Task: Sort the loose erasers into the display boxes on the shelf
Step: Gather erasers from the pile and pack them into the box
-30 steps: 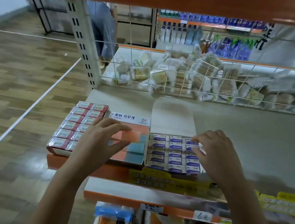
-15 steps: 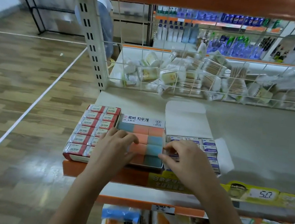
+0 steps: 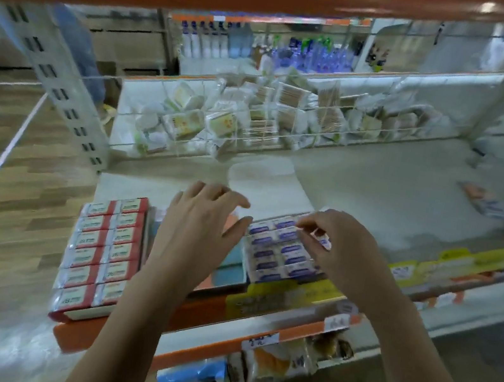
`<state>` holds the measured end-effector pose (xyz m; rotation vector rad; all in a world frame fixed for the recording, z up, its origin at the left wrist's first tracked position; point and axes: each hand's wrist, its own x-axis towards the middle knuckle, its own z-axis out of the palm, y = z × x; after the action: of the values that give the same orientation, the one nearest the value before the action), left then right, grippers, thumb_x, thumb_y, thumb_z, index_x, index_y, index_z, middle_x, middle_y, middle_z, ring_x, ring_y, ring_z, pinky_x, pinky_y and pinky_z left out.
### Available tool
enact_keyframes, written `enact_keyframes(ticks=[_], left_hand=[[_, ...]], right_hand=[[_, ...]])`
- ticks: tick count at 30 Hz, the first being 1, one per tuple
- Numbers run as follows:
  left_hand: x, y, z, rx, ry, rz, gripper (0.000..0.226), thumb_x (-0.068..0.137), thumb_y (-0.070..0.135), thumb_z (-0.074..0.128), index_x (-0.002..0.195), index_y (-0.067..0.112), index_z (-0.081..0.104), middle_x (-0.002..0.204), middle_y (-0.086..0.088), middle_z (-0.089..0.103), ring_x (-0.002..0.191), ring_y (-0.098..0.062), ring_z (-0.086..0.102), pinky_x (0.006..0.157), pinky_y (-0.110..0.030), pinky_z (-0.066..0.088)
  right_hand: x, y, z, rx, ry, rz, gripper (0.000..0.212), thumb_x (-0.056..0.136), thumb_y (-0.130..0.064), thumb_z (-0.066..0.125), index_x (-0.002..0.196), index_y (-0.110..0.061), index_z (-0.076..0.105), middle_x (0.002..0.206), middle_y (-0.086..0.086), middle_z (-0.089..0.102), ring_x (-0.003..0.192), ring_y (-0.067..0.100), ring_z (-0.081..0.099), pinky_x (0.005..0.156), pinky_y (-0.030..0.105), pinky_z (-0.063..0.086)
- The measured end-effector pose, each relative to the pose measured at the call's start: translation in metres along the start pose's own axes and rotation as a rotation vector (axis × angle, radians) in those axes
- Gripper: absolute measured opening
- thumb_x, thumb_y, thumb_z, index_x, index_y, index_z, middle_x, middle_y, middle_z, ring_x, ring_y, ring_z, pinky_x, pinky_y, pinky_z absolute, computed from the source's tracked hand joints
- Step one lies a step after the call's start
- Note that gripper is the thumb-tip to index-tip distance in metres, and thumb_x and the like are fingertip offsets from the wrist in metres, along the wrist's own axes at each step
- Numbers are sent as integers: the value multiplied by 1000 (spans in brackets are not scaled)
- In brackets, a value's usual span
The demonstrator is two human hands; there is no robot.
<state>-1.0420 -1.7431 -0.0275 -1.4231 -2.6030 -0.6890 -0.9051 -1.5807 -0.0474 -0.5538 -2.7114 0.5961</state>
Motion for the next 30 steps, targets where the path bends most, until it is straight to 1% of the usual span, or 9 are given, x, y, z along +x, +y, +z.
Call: enact_keyframes(ticks=[4, 6, 11, 16, 19, 21, 25, 27, 30], left_hand=[[40, 55, 20, -6, -57, 151, 29, 94, 40, 47, 117, 27, 60, 119, 4, 57, 115, -20, 46, 95, -34, 36], [56, 86, 35, -26, -80, 247, 30, 94, 41, 47, 117, 26, 59, 118, 4, 57, 115, -20, 45, 94, -34, 35], [89, 164, 82, -47, -120, 361, 32, 94, 42, 47, 119, 26, 58, 118, 3, 57, 114, -19, 45, 93, -32, 33], [120, 213, 136, -53, -162, 375, 29, 92, 42, 49, 115, 27, 60, 117, 5, 58, 112, -19, 47, 92, -32, 35], [145, 244, 170, -32, -206, 386, 30, 92, 42, 49, 116, 27, 59, 116, 4, 59, 112, -20, 48, 92, -32, 37], [159, 262, 192, -28, -226, 382, 30, 92, 41, 50, 116, 26, 59, 117, 3, 59, 112, -21, 48, 91, -32, 37], [185, 289, 229, -3, -281, 355, 31, 92, 37, 50, 120, 24, 56, 119, -1, 58, 111, -23, 49, 90, -34, 39], [196, 298, 243, 13, -280, 336, 35, 92, 35, 51, 124, 24, 53, 120, -1, 58, 110, -24, 51, 89, -35, 41], [208, 308, 259, 41, -291, 307, 42, 93, 34, 50, 133, 24, 45, 125, -4, 55, 111, -26, 51, 90, -35, 41]], right_hand=[[-13, 47, -31, -60, 81, 102, 15, 87, -21, 65, 98, -11, 68, 89, 3, 64, 83, 18, 59, 71, 18, 37], [-22, 74, -47, -68, 108, 175, 15, 85, -18, 66, 98, -11, 68, 90, 3, 64, 82, 19, 59, 70, 15, 34], [-45, 155, -79, -128, 145, 344, 16, 85, -20, 65, 100, -14, 68, 95, 1, 63, 92, 19, 58, 77, 30, 44], [-53, 230, -103, -153, 117, 426, 20, 85, -22, 64, 104, -16, 67, 101, 4, 64, 98, 22, 58, 80, 31, 44], [-54, 277, -122, -150, 128, 468, 21, 84, -17, 65, 104, -12, 67, 102, 9, 65, 100, 28, 58, 86, 38, 46], [-54, 303, -134, -159, 138, 490, 22, 84, -12, 64, 106, -10, 67, 105, 11, 65, 101, 29, 58, 86, 36, 45], [-47, 346, -149, -196, 114, 463, 21, 86, -10, 61, 105, -15, 69, 104, 10, 63, 101, 27, 57, 86, 35, 43], [-41, 361, -153, -218, 62, 446, 23, 86, -10, 59, 106, -15, 69, 104, 10, 63, 102, 28, 56, 87, 36, 43], [-30, 373, -157, -271, -19, 413, 26, 86, -9, 59, 110, -14, 67, 107, 10, 61, 103, 27, 55, 87, 32, 41]])
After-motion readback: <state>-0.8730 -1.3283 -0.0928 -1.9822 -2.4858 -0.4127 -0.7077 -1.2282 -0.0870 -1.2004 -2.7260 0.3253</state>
